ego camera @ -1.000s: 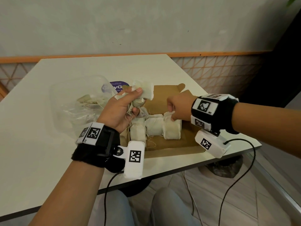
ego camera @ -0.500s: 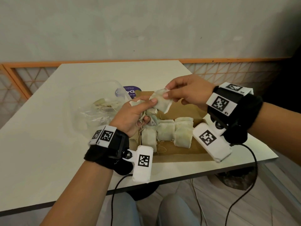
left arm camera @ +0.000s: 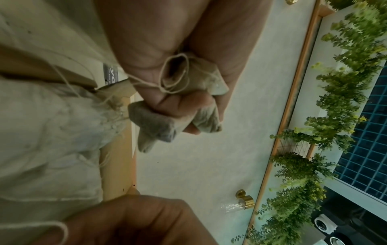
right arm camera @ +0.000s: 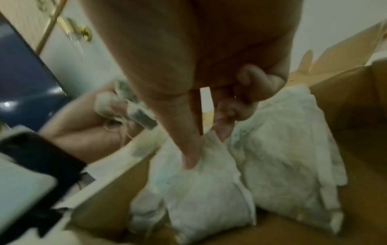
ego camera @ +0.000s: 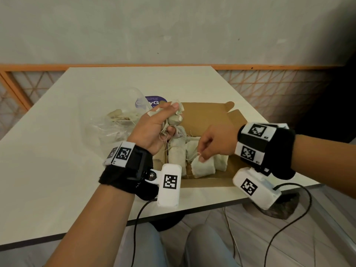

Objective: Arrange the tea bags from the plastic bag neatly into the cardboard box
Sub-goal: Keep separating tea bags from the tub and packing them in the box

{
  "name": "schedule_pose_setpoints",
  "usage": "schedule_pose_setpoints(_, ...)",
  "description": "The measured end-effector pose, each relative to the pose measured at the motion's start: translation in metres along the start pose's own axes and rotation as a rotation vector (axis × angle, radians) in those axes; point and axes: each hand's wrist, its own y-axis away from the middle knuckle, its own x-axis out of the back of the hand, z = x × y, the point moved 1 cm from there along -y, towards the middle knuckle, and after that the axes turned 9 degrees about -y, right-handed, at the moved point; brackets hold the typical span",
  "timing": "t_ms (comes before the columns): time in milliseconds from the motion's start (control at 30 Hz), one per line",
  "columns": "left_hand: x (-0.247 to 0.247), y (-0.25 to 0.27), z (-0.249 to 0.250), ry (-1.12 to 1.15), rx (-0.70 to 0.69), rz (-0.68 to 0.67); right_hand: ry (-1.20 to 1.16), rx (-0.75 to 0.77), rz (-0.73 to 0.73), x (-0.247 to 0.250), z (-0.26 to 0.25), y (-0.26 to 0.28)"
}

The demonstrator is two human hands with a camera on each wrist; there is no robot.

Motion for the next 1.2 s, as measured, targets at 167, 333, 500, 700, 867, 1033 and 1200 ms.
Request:
schedule_pose_setpoints(167,0.0,0.002,0.002,0.003,-0.006,-0.018,-0.084,-0.044,0.12,0.005,0.01,-0.018)
schedule_pose_setpoints(333,0.0,0.003,0.002,0.021,0.013,-0.032,-0.134,-0.068,0.171,0.012,0.014,-0.015)
schedule_pose_setpoints(500,-0.006,0.004,0.012,0.246,0.095,-0.07,-0.483,0.09,0.363,0.03,-0.003,-0.006)
schedule_pose_setpoints(700,-0.017,0.007,0.027,0.385,0.097,-0.189,-1.028,0.286,-0.127,0.015,-0.021,-0.009)
schedule_pose_setpoints(867,-0.003,0.005,0.028,0.334,0.029,-0.18,-1.201,0.283,-0.134,0.02,-0.03,-0.007)
schedule_pose_setpoints(1033,0.015,0.004,0.04,0.338,-0.035,-0.122,-1.165,0.191,0.059,0.02,-0.028,-0.016)
schedule_pose_setpoints(1200,0.038,0.007,0.044,0.438,-0.031,-0.033,-1.097,0.117,0.165,0.015,-0.017,-0.015)
